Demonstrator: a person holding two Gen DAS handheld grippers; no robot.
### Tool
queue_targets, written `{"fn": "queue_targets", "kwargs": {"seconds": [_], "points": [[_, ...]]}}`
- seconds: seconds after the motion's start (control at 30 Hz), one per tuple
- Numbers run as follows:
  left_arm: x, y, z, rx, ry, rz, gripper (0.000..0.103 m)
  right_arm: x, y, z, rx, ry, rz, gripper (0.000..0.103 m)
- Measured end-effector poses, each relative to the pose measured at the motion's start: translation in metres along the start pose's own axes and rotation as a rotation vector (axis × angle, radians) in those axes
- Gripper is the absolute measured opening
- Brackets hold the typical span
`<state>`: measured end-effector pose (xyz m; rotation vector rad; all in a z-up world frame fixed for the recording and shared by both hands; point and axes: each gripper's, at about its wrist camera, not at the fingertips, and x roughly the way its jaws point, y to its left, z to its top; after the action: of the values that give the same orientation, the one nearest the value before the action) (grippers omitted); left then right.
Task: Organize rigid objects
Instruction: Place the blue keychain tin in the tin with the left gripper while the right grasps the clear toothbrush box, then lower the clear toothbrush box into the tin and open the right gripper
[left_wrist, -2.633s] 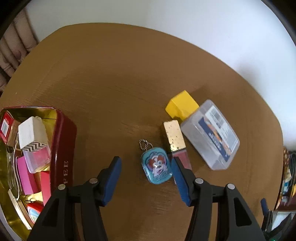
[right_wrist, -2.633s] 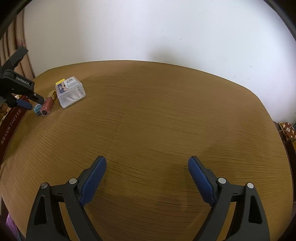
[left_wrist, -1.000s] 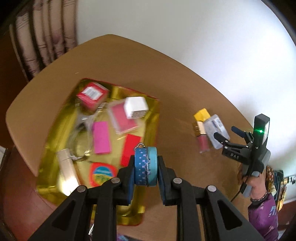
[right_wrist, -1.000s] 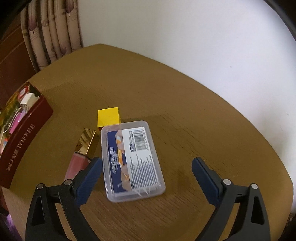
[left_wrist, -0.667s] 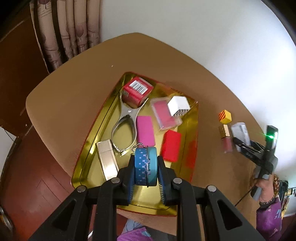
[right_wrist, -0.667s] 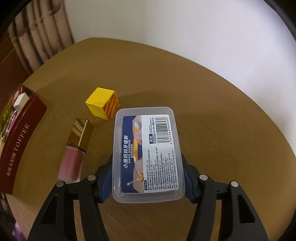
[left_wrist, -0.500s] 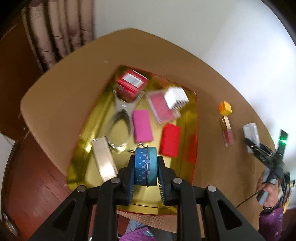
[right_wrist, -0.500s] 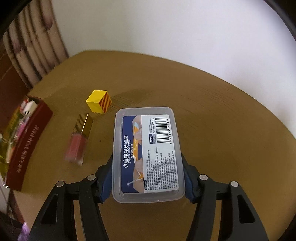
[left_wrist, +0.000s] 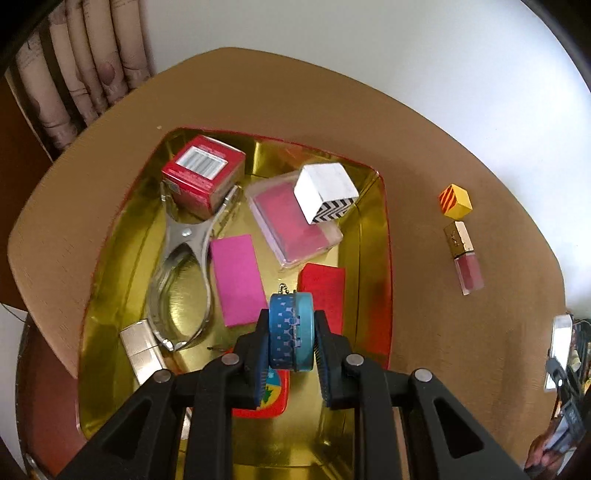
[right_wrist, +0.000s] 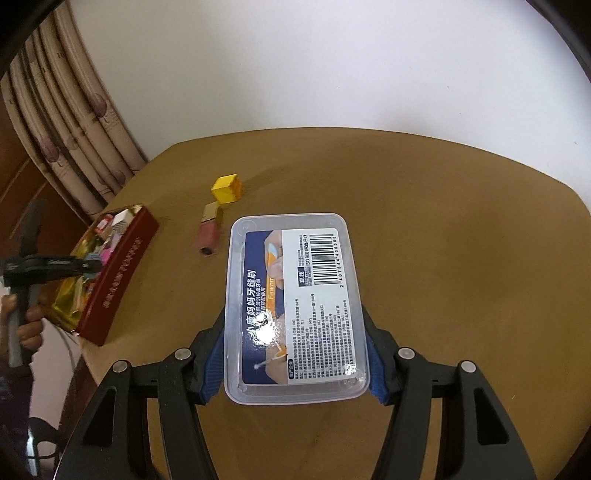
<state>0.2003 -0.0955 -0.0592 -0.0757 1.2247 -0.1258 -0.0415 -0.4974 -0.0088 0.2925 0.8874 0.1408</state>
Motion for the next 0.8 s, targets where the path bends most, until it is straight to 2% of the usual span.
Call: {"fn": "queue_targets", "kwargs": {"seconds": [0.07,0.2,0.23,0.33,0.43,0.53,0.57,0.67,0.8], "points": [[0.004,0.003,-0.001,-0.007,0.036,-0.015,0.024,-0.003,0.01,-0.003,-0.009,0.001,0.014,0.058],[-0.009,0.01,-0.013,-0.015,0.034,-0.084,0.036,-0.007,0.037,0.001,-0.05,-0.002,0.053,0.058],[-0.015,0.012,-0.017,-0.02,0.025,-0.087,0.036,-0.009,0.045,0.002,-0.065,-0.003,0.067,0.058],[-0.044,0.025,-0.038,-0.068,-0.055,-0.047,0.037,-0.014,0.075,0.009,-0.105,-0.004,0.128,0.058],[-0.074,0.051,-0.061,-0.158,-0.156,0.001,0.04,-0.01,0.113,0.021,-0.143,0.009,0.215,0.058],[-0.09,0.071,-0.085,-0.2,-0.252,0.109,0.04,0.006,0.159,0.034,-0.179,0.041,0.291,0.058],[-0.093,0.077,-0.094,-0.2,-0.286,0.177,0.04,0.012,0.171,0.037,-0.191,0.053,0.31,0.058],[-0.091,0.088,-0.106,-0.178,-0.29,0.241,0.04,0.035,0.215,0.044,-0.229,0.087,0.34,0.058],[-0.08,0.096,-0.108,-0.194,-0.268,0.205,0.04,0.075,0.261,0.05,-0.24,0.145,0.348,0.058]]}}
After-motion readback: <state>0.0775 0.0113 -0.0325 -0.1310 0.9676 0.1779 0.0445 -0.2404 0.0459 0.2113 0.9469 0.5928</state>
